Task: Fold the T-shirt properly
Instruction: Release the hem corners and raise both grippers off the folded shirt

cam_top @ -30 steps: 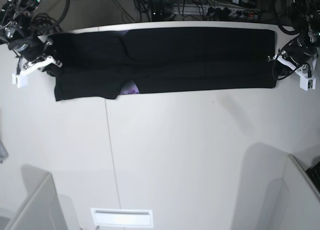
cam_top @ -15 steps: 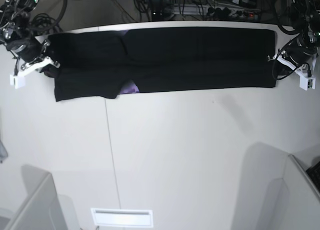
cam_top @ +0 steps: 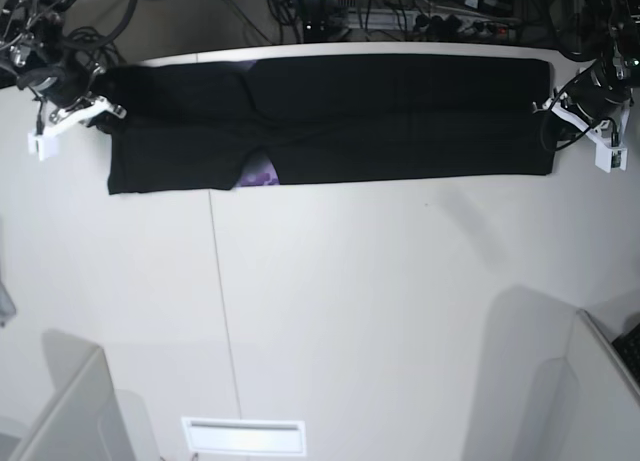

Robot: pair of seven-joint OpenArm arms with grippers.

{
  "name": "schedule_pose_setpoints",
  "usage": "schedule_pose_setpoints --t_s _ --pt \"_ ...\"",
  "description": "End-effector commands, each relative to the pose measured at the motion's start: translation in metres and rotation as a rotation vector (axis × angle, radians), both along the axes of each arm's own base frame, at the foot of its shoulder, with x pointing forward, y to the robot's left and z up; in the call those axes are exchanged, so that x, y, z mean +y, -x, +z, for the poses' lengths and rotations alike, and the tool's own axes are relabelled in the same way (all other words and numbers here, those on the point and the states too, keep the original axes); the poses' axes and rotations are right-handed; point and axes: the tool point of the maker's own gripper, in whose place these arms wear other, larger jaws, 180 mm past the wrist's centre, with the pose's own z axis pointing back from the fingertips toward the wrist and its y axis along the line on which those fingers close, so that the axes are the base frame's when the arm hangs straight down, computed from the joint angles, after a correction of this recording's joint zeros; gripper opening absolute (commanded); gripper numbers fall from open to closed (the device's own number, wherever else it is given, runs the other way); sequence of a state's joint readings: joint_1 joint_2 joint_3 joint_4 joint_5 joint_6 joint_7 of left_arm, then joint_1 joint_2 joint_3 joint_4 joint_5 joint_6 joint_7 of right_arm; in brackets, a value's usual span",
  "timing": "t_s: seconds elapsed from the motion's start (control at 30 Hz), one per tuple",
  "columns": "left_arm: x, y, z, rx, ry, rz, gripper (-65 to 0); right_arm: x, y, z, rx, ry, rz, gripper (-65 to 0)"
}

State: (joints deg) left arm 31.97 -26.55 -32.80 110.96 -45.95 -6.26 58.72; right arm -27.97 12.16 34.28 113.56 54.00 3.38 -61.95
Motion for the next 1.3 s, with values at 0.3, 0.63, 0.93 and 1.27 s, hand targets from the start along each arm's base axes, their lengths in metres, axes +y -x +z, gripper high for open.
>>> schedule_pose_setpoints --t_s 0.3,0.63,0.93,1.27 --pt "0.002 0.003 0.004 -0.005 -0.015 -0.016 -65.0 -0.001 -0.002 0.005 -0.015 0.005 0.004 -65.0" --pt "0.005 -0.001 0.008 -0.02 -0.021 -0.01 -37.8 -0.026 -0.006 -0.005 -0.02 0.214 -0.052 -43.5" --pt "0.002 -0.023 0.016 -0.12 0.025 0.064 -56.1 0.028 -0.04 0.007 -0.233 0.262 0.245 -65.0" --pt "-0.021 -0.026 -0.035 -0.019 -0.078 0.078 -65.0 -0.001 -0.078 -0.037 -0.117 0.411 0.232 -65.0"
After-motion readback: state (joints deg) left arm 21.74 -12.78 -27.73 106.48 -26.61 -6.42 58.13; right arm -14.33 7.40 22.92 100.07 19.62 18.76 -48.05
